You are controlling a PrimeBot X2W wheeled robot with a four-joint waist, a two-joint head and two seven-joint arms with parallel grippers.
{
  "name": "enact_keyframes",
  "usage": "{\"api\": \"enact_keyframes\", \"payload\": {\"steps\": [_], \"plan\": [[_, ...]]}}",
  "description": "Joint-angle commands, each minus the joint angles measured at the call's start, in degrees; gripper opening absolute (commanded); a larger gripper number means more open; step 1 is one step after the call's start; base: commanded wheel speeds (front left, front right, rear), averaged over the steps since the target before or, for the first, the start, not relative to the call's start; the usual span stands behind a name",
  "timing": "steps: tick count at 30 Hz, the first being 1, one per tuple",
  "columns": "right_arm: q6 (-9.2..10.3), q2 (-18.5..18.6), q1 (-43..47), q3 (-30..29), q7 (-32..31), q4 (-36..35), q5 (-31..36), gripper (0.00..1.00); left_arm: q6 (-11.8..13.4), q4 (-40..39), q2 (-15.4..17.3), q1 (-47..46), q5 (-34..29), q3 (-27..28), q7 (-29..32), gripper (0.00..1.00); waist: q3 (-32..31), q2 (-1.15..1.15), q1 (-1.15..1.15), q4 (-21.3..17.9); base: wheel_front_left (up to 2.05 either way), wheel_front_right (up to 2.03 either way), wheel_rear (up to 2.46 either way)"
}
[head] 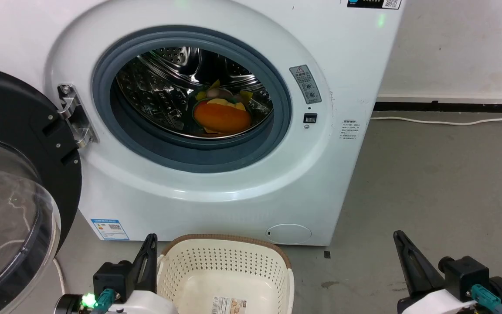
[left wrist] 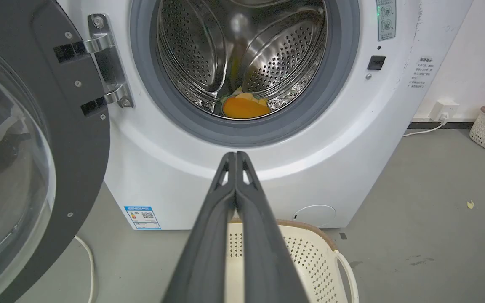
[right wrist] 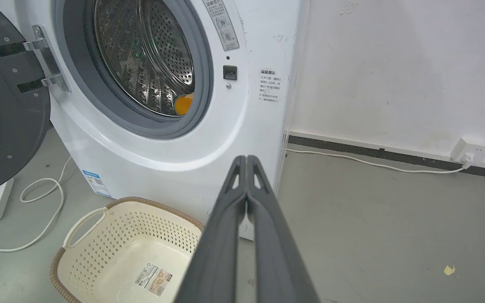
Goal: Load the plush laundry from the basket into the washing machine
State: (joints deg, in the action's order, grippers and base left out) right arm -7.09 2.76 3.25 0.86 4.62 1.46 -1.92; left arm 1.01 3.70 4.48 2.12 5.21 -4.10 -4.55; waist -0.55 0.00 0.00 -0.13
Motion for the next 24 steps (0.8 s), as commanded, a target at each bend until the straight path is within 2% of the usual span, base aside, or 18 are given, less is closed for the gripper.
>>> {"api": "enact_keyframes", "payload": {"steps": [1,17,18,24], "plan": [[-0.02,0.0,-0.1,0.0,-0.2,-0.1,0.1,0.00,0.0,-0.2,-0.1,-0.1,-0.2,0.2,0.2,0.00,0.0,0.00,0.00,0.0,0.00,0.00,0.00],[-0.07,0.0,-0.6,-0.2,-0.8,-0.3,0.4,0.00,-0.2,-0.7,-0.3,-0.4,-1.0,0.8,0.8,0.00,0.1,0.00,0.00,0.0,0.00,0.00,0.00],[0.00,0.0,0.0,-0.1,-0.8,0.0,0.0,1.00,-0.1,-0.3,-0.1,0.0,-0.5,0.7,0.7,1.00,0.1,0.00,0.00,0.0,0.00,0.00,0.00],[0.00,0.0,0.0,-0.1,-0.7,-0.1,-0.1,1.00,-0.1,-0.2,-0.1,0.0,-0.5,0.6,0.6,1.00,0.1,0.00,0.00,0.0,0.00,0.00,0.00]]}}
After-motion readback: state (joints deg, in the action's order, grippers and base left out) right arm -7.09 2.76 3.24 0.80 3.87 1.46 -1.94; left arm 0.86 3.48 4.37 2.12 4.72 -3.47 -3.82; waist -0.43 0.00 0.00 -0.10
